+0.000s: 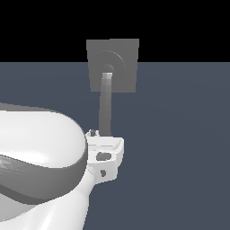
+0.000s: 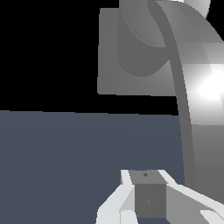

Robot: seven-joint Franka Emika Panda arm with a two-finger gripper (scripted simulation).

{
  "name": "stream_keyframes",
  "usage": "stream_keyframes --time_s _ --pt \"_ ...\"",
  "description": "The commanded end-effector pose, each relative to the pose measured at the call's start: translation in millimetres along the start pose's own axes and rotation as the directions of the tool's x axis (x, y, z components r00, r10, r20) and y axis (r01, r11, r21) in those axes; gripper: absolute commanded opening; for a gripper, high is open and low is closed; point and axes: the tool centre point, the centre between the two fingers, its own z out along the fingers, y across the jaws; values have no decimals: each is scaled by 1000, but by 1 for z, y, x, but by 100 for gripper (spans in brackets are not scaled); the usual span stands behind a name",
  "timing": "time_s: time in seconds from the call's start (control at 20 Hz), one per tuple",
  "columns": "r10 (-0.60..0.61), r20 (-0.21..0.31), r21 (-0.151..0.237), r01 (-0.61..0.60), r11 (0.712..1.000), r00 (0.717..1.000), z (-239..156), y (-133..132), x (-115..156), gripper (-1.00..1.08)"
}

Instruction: Turn on the faucet by rotating a designated handle.

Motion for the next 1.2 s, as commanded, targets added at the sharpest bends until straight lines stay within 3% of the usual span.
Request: stream_keyframes --time_s 0.0,1.15 --pt "-6 0 -12 6 1000 1000 0 16 1 -100" --pt "-7 1 -12 7 1000 1000 -1 103 8 -100"
